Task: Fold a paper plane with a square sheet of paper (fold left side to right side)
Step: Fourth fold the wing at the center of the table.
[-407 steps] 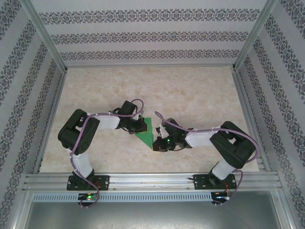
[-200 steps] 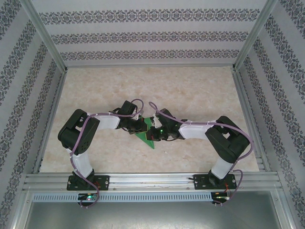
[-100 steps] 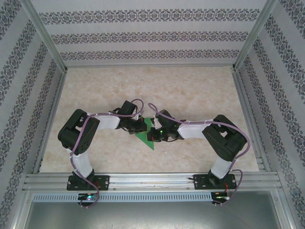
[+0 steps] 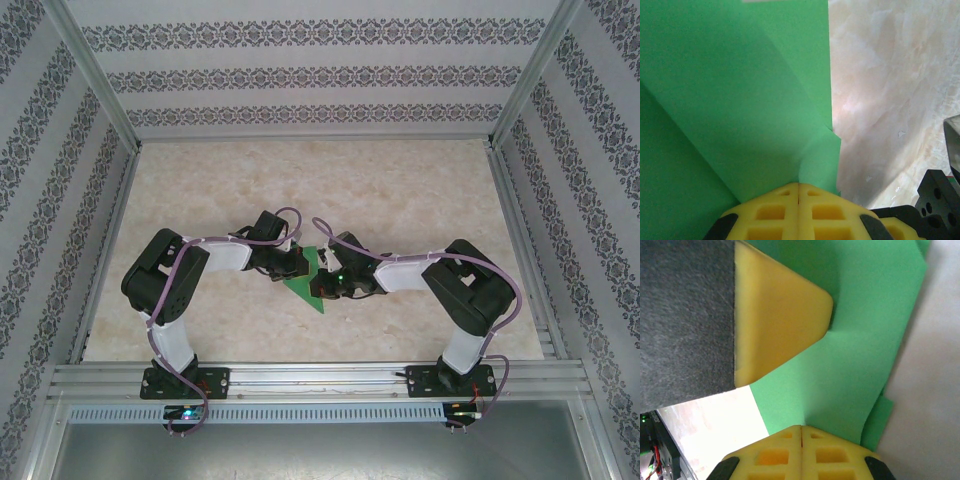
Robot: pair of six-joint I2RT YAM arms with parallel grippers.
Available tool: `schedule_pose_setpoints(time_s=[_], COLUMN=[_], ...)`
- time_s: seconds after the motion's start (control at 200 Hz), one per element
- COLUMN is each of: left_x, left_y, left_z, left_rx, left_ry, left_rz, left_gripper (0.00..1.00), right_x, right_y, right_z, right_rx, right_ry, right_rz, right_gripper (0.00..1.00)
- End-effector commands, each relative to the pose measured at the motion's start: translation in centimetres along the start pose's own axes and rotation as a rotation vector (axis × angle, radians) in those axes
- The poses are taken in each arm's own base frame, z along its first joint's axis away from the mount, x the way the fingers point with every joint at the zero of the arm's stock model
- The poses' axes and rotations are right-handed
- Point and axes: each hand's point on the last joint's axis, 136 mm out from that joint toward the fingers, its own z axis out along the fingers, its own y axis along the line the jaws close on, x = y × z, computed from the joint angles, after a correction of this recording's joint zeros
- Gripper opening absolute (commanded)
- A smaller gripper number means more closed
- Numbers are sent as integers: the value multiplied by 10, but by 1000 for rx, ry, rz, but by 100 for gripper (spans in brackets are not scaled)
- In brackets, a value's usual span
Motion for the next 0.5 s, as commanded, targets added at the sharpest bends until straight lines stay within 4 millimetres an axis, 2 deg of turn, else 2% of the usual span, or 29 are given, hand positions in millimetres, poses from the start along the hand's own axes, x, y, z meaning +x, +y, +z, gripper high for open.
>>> schedule_pose_setpoints(time_s=[0.0, 0.26, 0.495], left_x=[-2, -21, -30], left_y=[7, -23, -39], left_z=[-7, -31, -62], left_rx=[-64, 7, 57], left_ry=[-17, -75, -149], left_rz=[-3, 34, 62], left_gripper=[1, 12, 14], right_x=[32, 36, 34], right_y=[-47, -59, -60], right_z=[6, 8, 9], right_rx=[137, 179, 184], right_ry=[87, 95, 93], right_rz=[82, 90, 82], right_gripper=[0, 0, 0])
